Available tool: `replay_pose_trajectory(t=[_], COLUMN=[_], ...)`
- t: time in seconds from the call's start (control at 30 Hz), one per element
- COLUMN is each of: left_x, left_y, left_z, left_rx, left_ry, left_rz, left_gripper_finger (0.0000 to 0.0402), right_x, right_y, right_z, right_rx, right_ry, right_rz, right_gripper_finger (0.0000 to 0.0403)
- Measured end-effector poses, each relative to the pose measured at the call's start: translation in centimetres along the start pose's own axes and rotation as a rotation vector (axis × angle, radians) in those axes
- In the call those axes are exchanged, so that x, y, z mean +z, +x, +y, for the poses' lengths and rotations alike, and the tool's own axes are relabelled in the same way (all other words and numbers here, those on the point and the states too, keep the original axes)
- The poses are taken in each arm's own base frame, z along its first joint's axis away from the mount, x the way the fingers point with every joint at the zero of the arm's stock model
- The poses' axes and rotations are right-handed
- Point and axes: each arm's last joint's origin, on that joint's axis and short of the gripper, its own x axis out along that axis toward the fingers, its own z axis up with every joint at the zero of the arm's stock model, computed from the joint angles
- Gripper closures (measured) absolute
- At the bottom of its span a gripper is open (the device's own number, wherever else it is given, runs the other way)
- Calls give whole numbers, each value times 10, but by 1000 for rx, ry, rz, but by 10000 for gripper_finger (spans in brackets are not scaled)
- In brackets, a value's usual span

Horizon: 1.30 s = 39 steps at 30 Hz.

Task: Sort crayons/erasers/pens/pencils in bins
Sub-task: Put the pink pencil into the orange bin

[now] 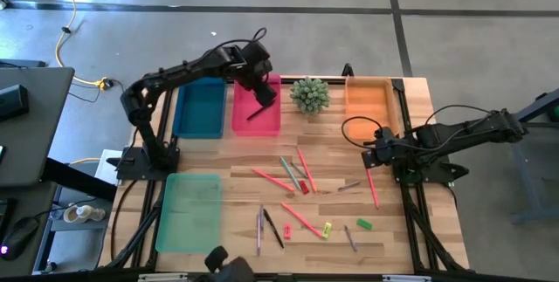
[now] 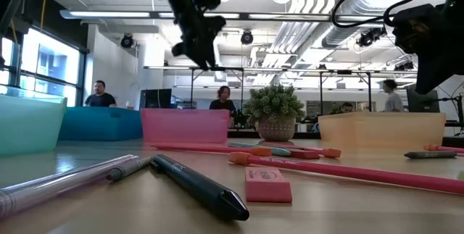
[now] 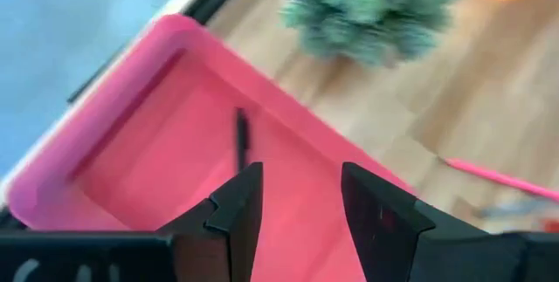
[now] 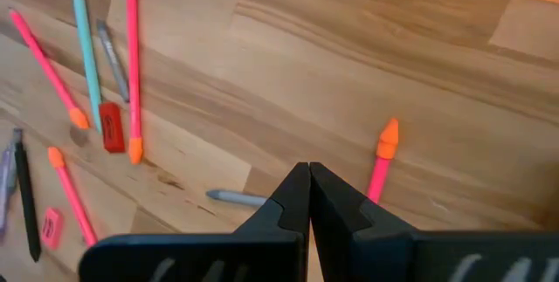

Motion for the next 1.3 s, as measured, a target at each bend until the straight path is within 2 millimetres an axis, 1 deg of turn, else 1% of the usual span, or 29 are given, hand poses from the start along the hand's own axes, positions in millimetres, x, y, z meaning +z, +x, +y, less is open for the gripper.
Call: replay_pose_trajectory(t=[0.1, 0.2, 0.3, 0.47, 0.6, 0.77, 1.07, 1.17, 1.3], left_x=[-8, -23, -39, -67, -82, -90, -93, -93, -92], left_y=[-16, -27, -34, -39, -41, -44, -44, -44, -44], left_z=[-12, -23, -35, -51, -61, -68, -73, -73, -74], left_rx=[-29, -48, -66, -106, -167, -190, -172, -172, -174], left_ry=[28, 38, 33, 4, -40, -45, -21, -22, -23], left_rz=[-3, 2, 3, -46, -135, -185, -186, -186, -191], left_gripper_finger=[259, 259, 259, 259, 259, 259, 259, 259, 259], right_x=[0, 0, -1, -2, -4, -5, -7, -7, -8], right_y=[2, 8, 15, 26, 34, 42, 52, 54, 57], right_z=[5, 12, 16, 18, 18, 20, 19, 17, 15], right_rx=[22, 38, 6, -86, -150, -200, -293, -328, -371], right_ry=[-7, -35, -45, -40, -20, -9, -24, -30, -31], right_rz=[12, 18, 31, 50, 60, 67, 82, 87, 78], right_gripper_finger=[402, 402, 402, 402, 402, 402, 399, 382, 335])
